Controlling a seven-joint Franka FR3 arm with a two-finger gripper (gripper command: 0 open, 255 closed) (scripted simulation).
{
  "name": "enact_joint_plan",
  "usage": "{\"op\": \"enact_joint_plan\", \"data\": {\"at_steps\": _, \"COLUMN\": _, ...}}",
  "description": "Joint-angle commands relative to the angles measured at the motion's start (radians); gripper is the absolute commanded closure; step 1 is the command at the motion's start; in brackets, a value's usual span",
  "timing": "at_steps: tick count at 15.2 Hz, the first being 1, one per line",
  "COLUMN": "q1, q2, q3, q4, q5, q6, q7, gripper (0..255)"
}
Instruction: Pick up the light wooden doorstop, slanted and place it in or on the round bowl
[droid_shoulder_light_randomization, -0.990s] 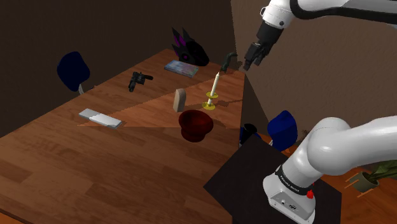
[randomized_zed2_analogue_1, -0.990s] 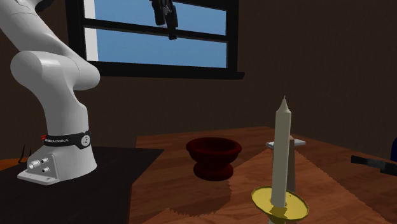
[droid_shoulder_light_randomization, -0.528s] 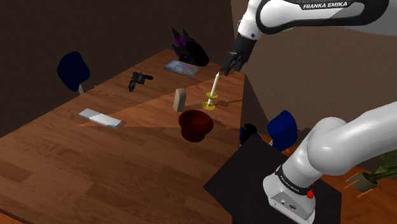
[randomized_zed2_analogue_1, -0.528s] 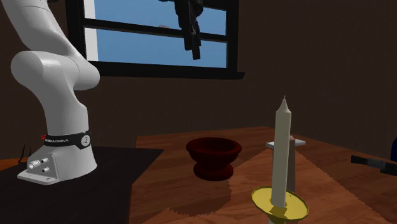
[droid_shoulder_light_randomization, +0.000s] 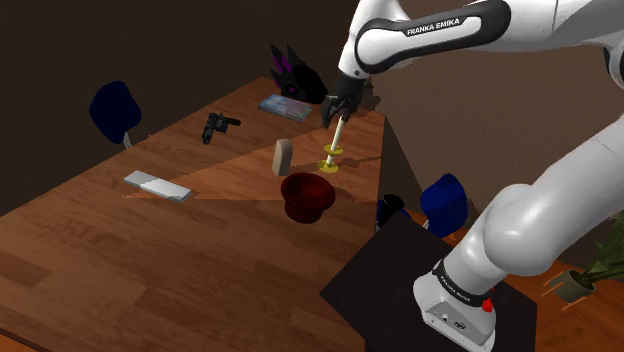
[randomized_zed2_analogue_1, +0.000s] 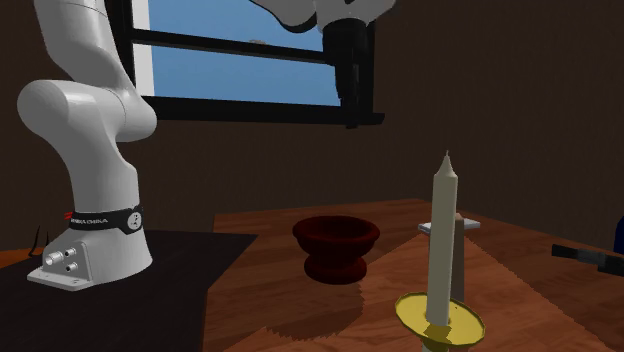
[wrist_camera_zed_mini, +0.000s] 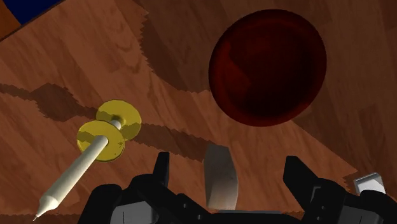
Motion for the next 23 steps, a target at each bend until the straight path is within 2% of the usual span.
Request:
{"op": "enact_joint_plan", "data": {"at_steps": 1, "q1": 0.003, "q2": 0.083, "q3": -0.001, "q4": 0.046, "q5": 0.011, "q6": 0.033, "q7": 0.002, "gripper": 0}}
{"op": "enact_joint_plan", "data": {"at_steps": 9, "q1": 0.004, "q2": 0.394, "q3": 0.004, "q4": 0.258, "q5": 0.057, "q6": 0.117, "q7": 0.007, "gripper": 0}}
{"op": "enact_joint_plan", "data": {"at_steps": 16, "q1": -0.003, "q2": 0.675, "q3": 0.015, "q4": 0.520, "q5": 0.092, "q6": 0.125, "q7": 0.012, "gripper": 0}}
{"op": "enact_joint_plan", "data": {"at_steps": 23, "q1": -0.005, "q2": 0.735, "q3": 0.018, "q4": 0.523, "q5": 0.096, "q6": 0.181, "q7": 0.010, "gripper": 0}}
